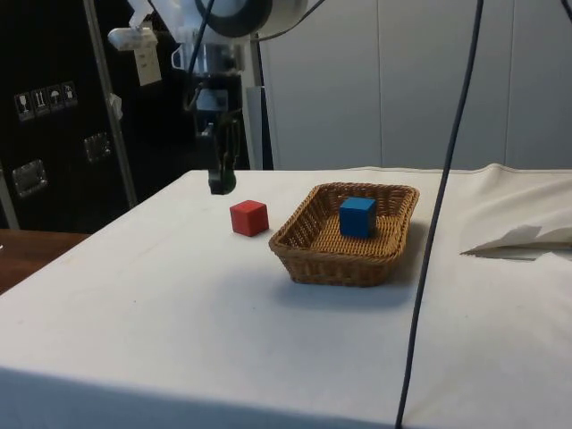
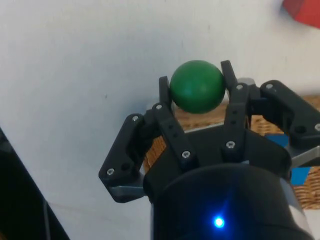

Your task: Place all non-red objects into the basket.

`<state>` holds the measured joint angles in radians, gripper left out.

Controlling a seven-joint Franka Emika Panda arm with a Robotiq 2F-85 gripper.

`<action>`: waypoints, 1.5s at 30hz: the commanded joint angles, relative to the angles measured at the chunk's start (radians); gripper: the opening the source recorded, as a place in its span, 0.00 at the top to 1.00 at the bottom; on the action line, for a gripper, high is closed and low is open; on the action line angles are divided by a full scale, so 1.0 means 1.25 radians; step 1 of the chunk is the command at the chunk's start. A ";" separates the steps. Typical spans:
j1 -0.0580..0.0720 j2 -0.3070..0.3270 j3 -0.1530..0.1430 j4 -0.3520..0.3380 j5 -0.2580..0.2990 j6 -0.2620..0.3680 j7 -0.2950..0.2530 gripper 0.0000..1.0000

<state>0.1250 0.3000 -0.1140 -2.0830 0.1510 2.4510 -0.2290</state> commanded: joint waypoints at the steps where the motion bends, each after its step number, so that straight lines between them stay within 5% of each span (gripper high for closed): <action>1: 0.000 -0.008 0.000 -0.008 0.000 0.000 -0.001 1.00; 9: 0.001 -0.090 0.003 -0.093 0.005 0.006 -0.010 1.00; 36: 0.004 -0.240 0.006 -0.275 0.003 0.013 -0.019 1.00; 45: 0.008 -0.304 0.016 -0.367 0.009 0.055 -0.017 1.00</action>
<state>0.1320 -0.0680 -0.0970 -2.5250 0.1550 2.5030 -0.2520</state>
